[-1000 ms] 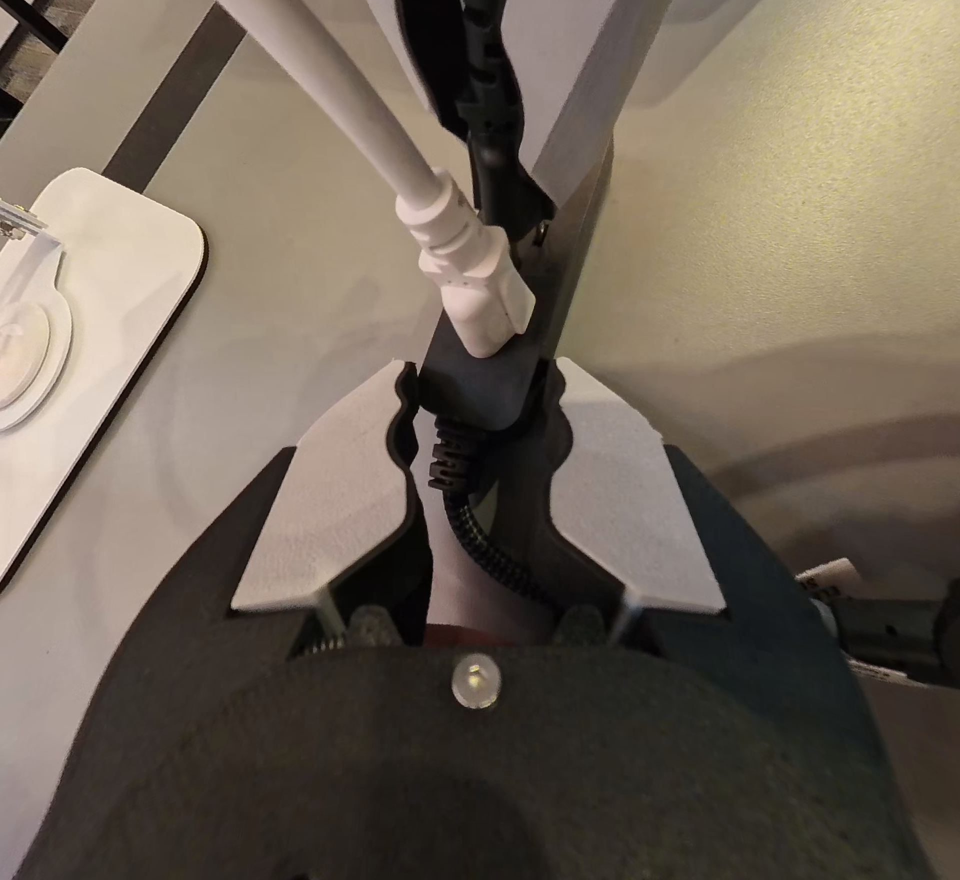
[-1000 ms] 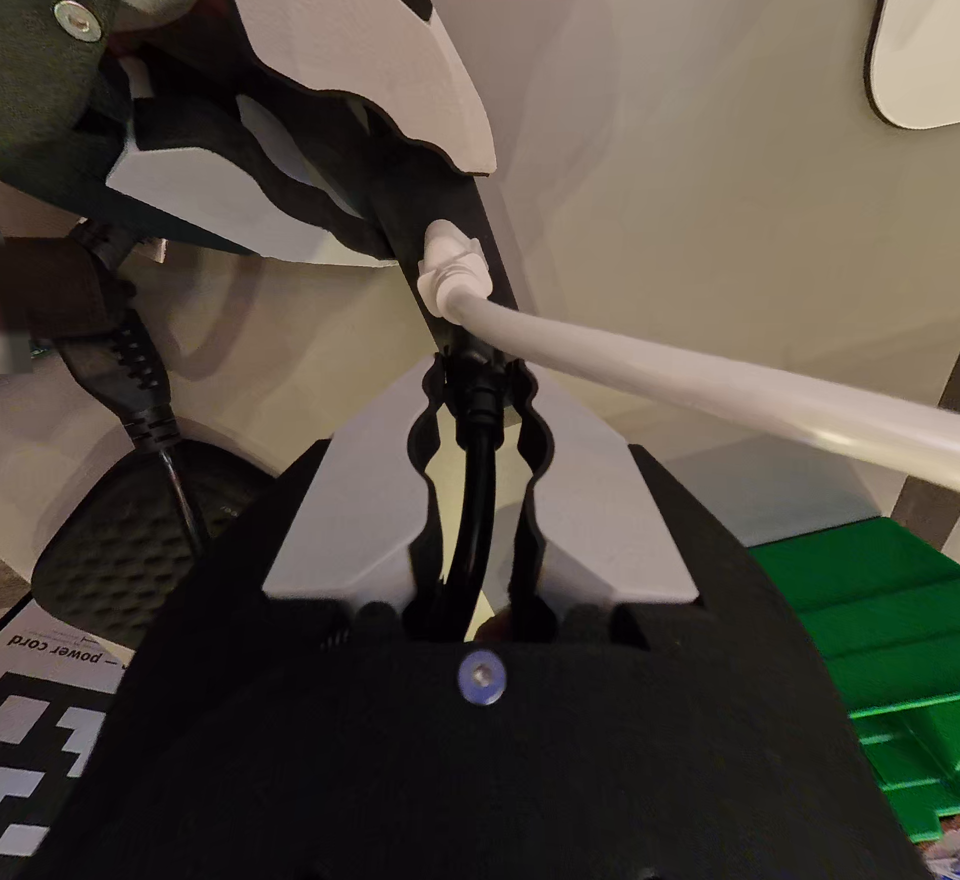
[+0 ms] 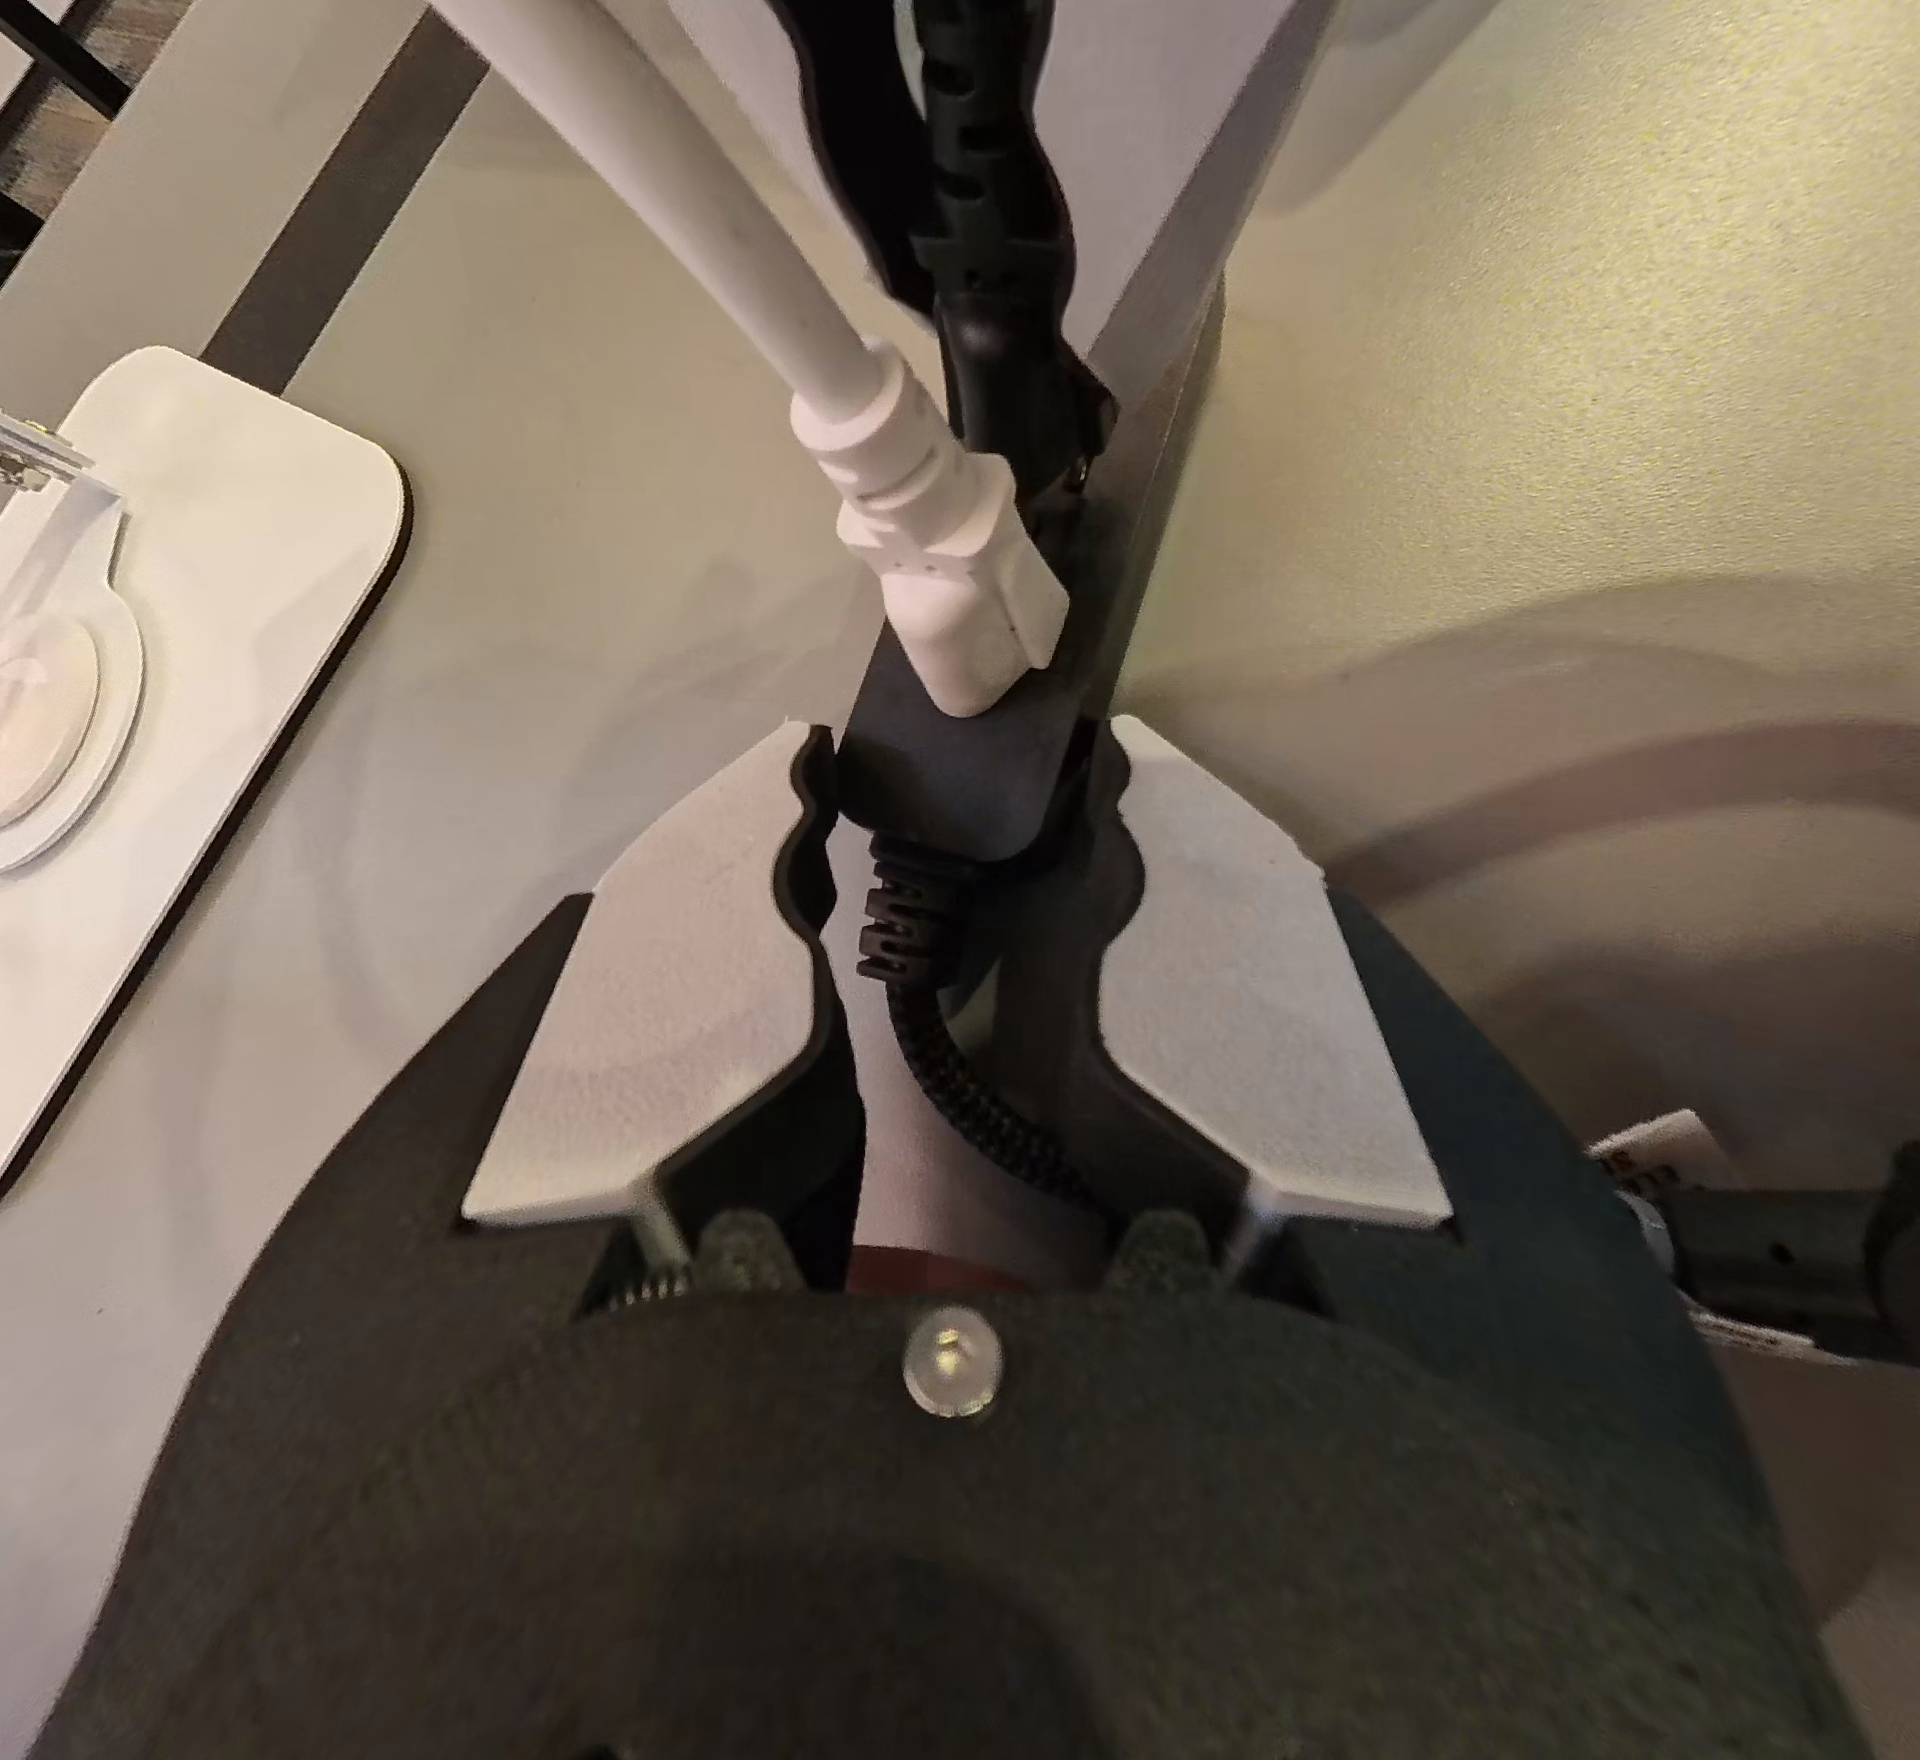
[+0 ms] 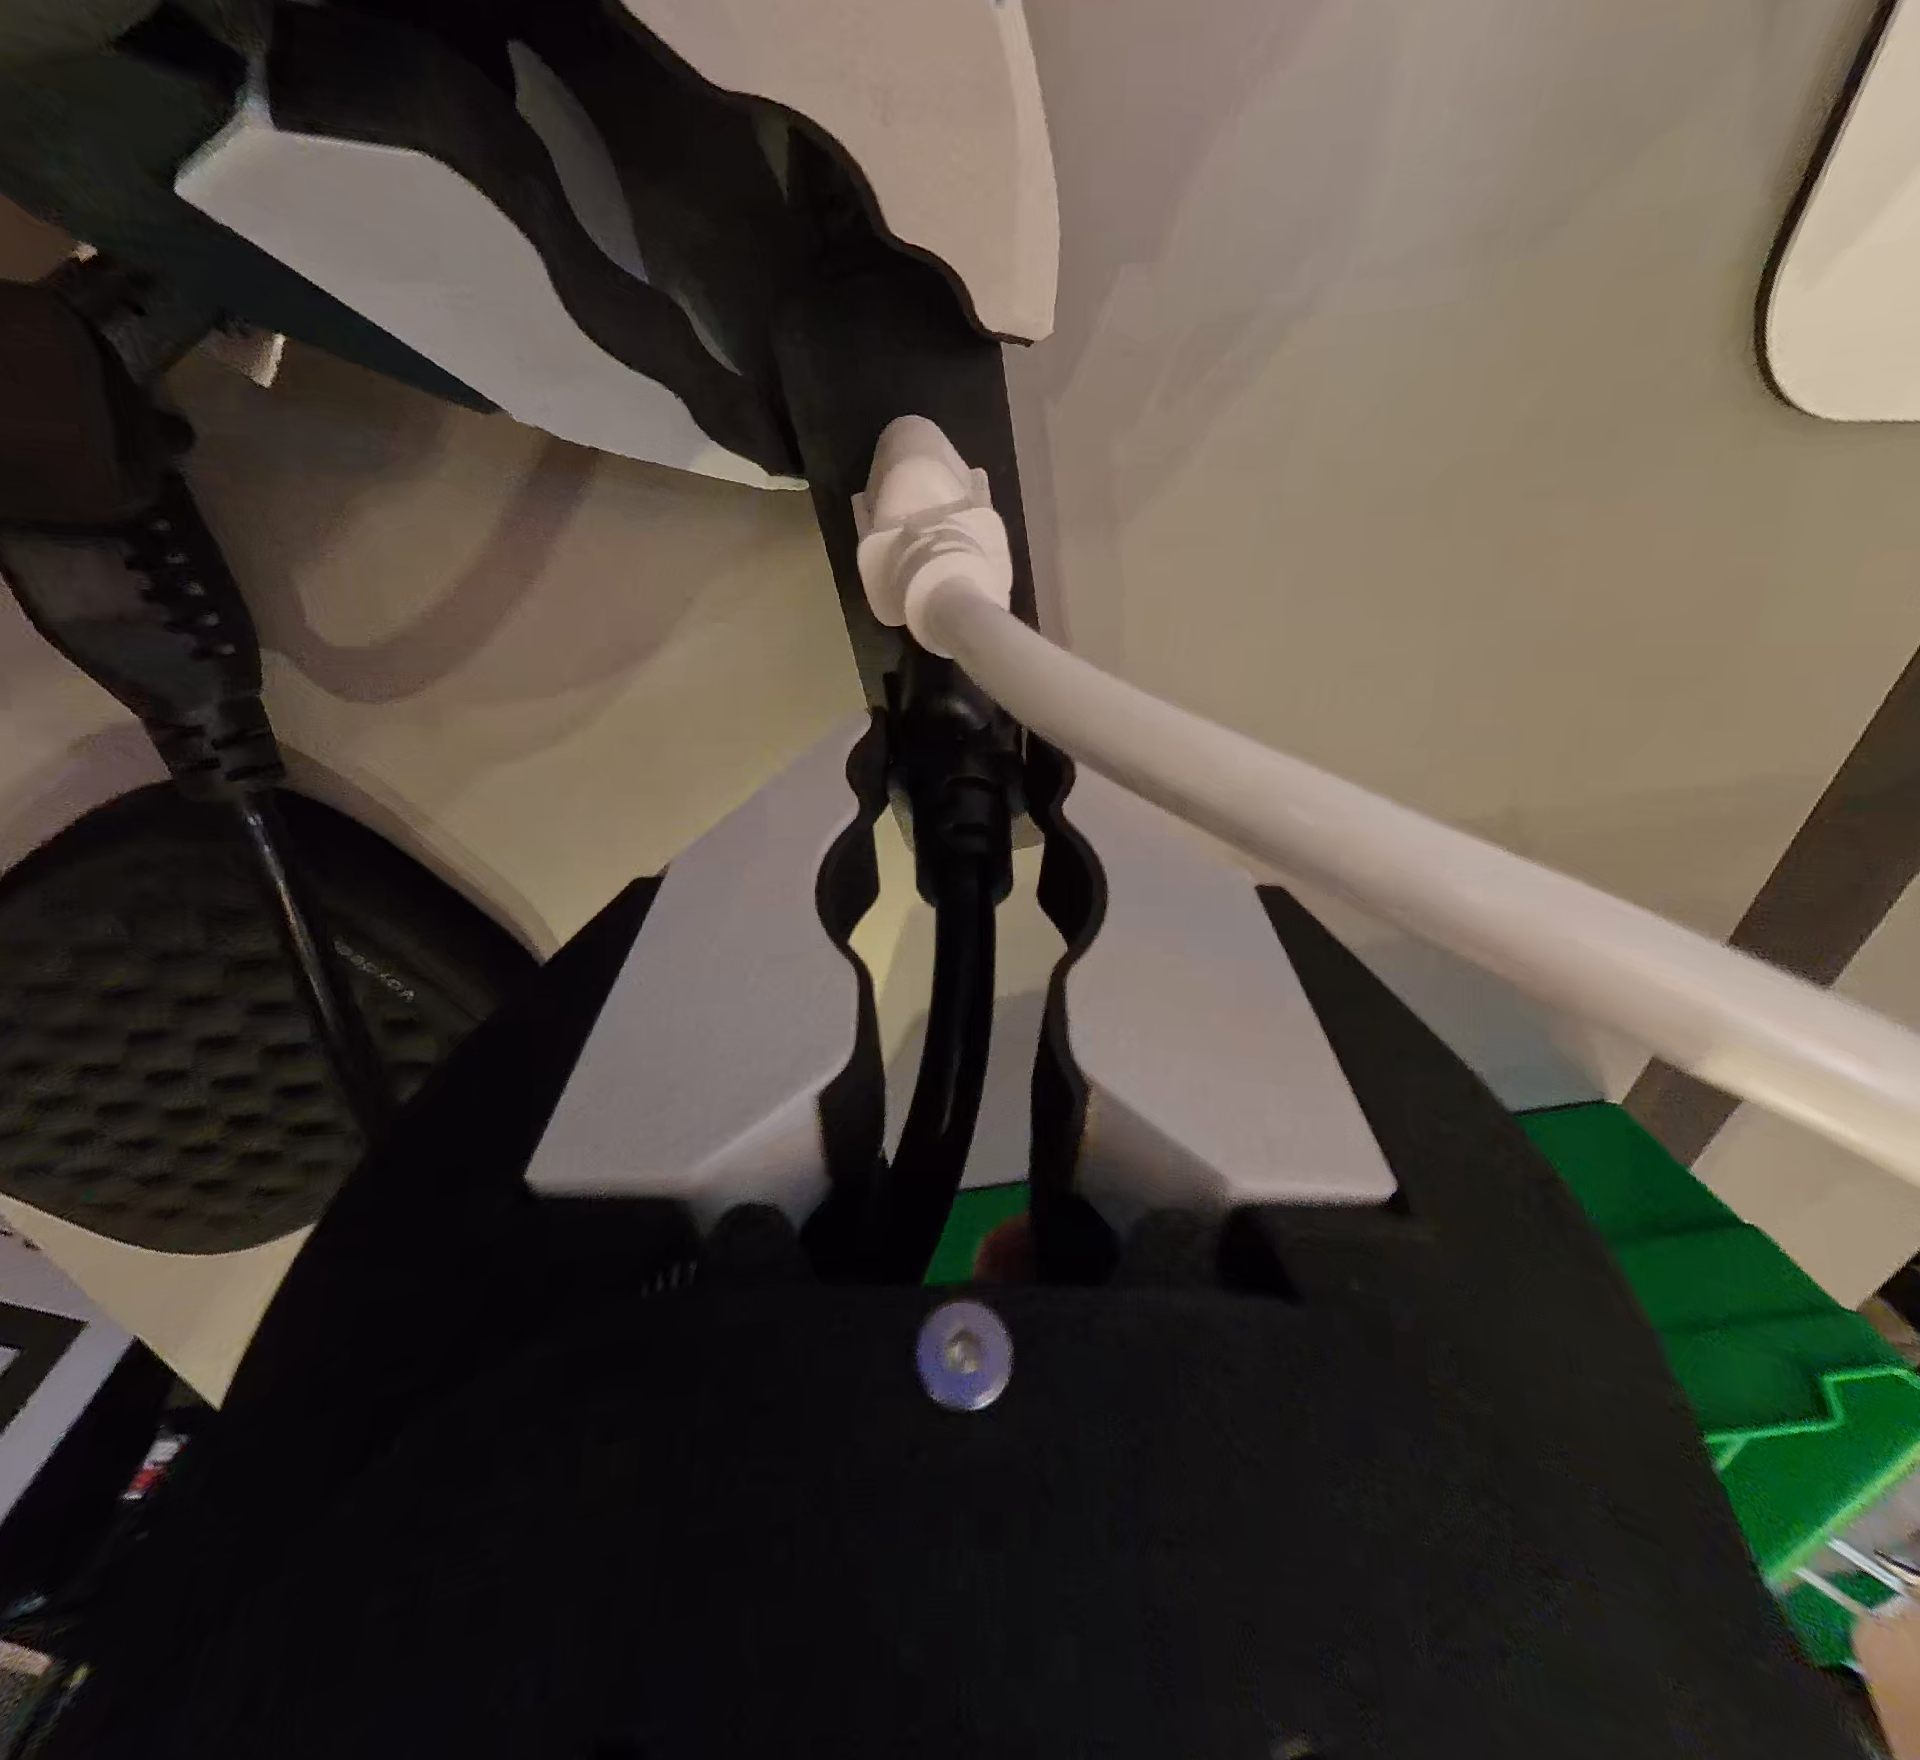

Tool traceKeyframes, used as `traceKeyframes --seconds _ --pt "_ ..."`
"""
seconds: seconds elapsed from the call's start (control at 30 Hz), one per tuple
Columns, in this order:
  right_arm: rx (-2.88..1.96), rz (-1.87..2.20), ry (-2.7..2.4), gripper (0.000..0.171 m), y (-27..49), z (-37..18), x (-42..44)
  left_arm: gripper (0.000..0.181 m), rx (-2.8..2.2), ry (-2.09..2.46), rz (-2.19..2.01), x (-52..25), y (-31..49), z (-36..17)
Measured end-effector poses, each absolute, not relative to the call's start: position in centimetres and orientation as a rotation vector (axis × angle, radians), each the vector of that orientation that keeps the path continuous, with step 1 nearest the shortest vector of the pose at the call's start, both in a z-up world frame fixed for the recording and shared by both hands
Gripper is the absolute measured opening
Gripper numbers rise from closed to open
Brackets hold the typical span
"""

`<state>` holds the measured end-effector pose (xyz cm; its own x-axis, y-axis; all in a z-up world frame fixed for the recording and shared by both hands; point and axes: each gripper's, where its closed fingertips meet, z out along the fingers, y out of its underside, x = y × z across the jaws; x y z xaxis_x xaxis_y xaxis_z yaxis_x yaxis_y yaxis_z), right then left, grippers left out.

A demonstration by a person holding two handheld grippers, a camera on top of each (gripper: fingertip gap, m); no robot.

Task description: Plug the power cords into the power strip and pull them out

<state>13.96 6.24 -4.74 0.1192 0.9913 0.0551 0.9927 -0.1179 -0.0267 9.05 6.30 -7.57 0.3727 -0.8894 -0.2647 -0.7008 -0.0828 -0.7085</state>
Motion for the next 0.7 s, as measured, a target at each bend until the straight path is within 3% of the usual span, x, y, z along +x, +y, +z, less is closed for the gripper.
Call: traceKeyframes --seconds 0.47,0.7 --pt "-2.086 -0.082 -2.342 0.029 6.14 -4.99 14.67 0.046 -1.829 1.396 -0.301 9.1 6.26 -7.56" --pt "-2.03 -0.069 -2.39 0.024 6.52 -5.02 14.69 0.046 -1.826 1.399 -0.303 9.11 6.25 -7.56"
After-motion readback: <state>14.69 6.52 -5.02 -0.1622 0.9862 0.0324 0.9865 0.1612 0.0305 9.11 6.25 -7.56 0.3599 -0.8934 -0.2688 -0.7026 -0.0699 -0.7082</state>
